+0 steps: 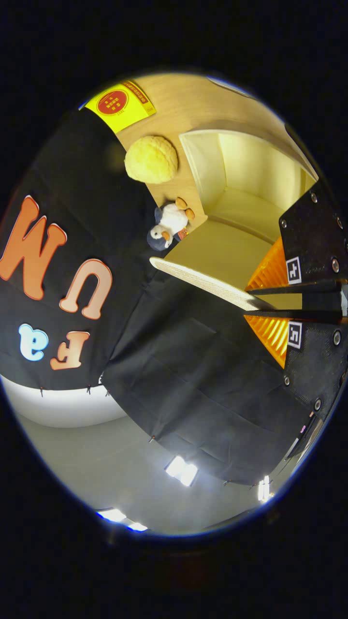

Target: Open the storage box then place both shoes into the box .Put the left shoe in first, then the right shoe, with the right side of both shoes facing outward in a uniform manner.

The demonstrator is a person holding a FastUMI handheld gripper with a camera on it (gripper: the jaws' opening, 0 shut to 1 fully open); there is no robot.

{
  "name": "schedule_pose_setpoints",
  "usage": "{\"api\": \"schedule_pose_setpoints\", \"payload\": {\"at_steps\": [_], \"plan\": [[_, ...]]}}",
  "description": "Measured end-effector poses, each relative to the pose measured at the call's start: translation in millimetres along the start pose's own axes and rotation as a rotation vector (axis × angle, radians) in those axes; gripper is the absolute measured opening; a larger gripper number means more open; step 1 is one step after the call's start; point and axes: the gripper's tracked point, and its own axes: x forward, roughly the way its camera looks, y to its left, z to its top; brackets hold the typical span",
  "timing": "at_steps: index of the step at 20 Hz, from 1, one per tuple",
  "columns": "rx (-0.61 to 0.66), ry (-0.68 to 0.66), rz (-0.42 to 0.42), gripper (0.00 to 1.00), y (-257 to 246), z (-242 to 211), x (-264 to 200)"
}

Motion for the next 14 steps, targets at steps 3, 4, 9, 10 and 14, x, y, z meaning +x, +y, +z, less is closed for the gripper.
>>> {"api": "schedule_pose_setpoints", "payload": {"at_steps": [3, 4, 9, 10, 14], "plan": [[-0.024, 0.024, 0.003, 0.14, 18.7, -12.2, 29.7], [-0.026, 0.03, 0.001, 0.14, 22.1, -16.1, 39.7], [-0.106, 0.078, -0.09, 0.57, 15.8, -40.2, 73.6], [-0.106, 0.083, -0.101, 0.65, 13.5, -44.9, 76.3], [-0.118, 0.092, -0.16, 0.98, 3.0, -53.4, 76.8]]}}
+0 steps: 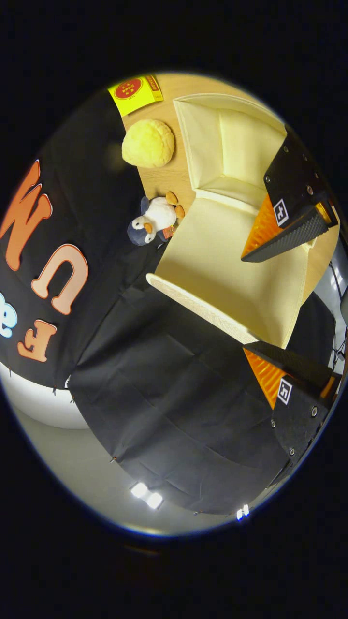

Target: Open the storage box then place both shoes into the box .Put the left shoe in first, then the right shoe, with the right side of both shoes facing outward in a uniform manner.

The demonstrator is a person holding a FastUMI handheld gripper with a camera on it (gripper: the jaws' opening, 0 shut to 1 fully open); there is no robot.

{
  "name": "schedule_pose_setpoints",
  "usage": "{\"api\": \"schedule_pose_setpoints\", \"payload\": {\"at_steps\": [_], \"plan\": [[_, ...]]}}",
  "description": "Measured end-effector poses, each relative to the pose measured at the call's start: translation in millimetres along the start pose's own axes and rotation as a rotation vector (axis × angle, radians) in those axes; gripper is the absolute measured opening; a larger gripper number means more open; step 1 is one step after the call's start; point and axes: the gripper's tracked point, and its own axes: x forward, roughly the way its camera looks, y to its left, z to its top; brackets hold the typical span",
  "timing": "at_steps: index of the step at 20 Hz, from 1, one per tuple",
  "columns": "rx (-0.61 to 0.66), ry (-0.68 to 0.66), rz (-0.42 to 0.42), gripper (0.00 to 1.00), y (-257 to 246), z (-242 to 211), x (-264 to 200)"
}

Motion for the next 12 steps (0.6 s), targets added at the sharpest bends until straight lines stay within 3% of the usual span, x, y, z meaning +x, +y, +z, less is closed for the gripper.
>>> {"api": "schedule_pose_setpoints", "payload": {"at_steps": [7, 12], "plan": [[-0.038, -0.074, -0.131, 0.98, -43.9, 5.0, -24.0], [-0.063, -0.131, -0.279, 0.98, -98.8, 10.1, -64.4]]}}
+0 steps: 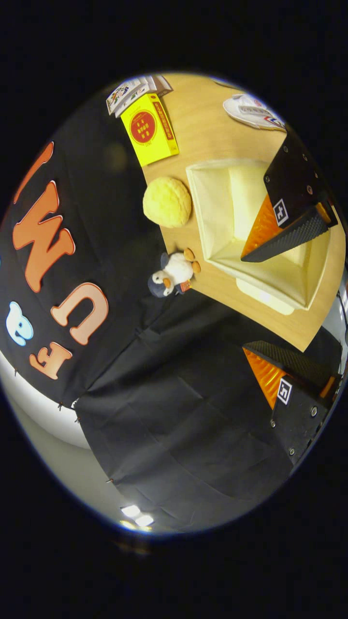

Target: Open the storage box then place both shoes into the box .Put the left shoe in first, then the right shoe, with the right side of both shoes facing outward in a uniform manner.

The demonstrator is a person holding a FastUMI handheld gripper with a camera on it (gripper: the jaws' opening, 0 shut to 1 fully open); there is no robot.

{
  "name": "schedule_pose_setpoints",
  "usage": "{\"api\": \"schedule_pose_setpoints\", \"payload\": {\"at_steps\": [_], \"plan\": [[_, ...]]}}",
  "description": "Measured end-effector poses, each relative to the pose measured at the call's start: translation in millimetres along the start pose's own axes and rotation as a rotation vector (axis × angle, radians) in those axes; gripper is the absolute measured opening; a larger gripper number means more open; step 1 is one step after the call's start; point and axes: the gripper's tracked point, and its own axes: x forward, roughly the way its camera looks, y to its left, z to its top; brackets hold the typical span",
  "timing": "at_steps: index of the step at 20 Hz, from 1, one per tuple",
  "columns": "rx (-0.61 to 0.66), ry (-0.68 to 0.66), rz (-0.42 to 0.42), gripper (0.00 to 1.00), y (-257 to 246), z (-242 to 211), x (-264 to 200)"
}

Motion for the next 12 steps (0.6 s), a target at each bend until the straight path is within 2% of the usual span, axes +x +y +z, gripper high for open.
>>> {"api": "schedule_pose_setpoints", "payload": {"at_steps": [12], "plan": [[-0.11, -0.06, -0.385, 0.98, -160.6, -7.1, -87.0]]}}
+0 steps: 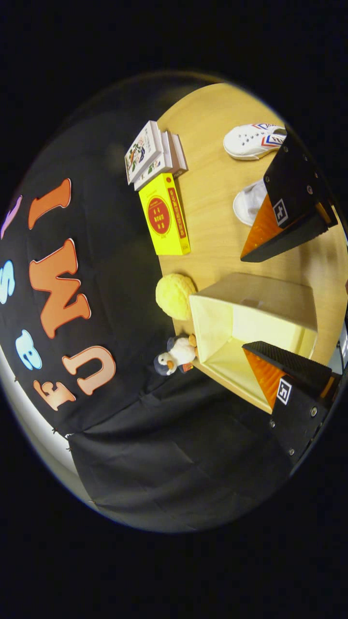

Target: Open the storage box then place both shoes into the box .Put the left shoe in first, then the right shoe, with the right side of both shoes facing outward in a uniform manner.

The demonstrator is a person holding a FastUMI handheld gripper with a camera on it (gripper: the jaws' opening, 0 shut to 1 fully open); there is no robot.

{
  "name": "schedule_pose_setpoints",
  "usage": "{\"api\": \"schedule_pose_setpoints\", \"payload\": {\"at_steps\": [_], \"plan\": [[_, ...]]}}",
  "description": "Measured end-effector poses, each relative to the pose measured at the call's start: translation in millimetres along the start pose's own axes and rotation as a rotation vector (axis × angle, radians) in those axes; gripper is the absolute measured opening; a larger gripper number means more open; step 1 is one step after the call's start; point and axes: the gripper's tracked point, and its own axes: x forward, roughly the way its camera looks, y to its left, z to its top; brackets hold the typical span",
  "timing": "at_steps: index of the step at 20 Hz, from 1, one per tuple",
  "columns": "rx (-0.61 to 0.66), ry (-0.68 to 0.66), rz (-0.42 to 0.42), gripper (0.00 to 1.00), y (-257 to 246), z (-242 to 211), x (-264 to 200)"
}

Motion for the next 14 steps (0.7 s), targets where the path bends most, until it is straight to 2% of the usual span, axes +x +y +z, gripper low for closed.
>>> {"api": "schedule_pose_setpoints", "payload": {"at_steps": [6, 14], "plan": [[-0.038, 0.04, -0.174, 0.98, -81.6, -30.4, -22.0], [-0.065, 0.134, -0.286, 0.98, -156.6, -81.7, -31.5]]}}
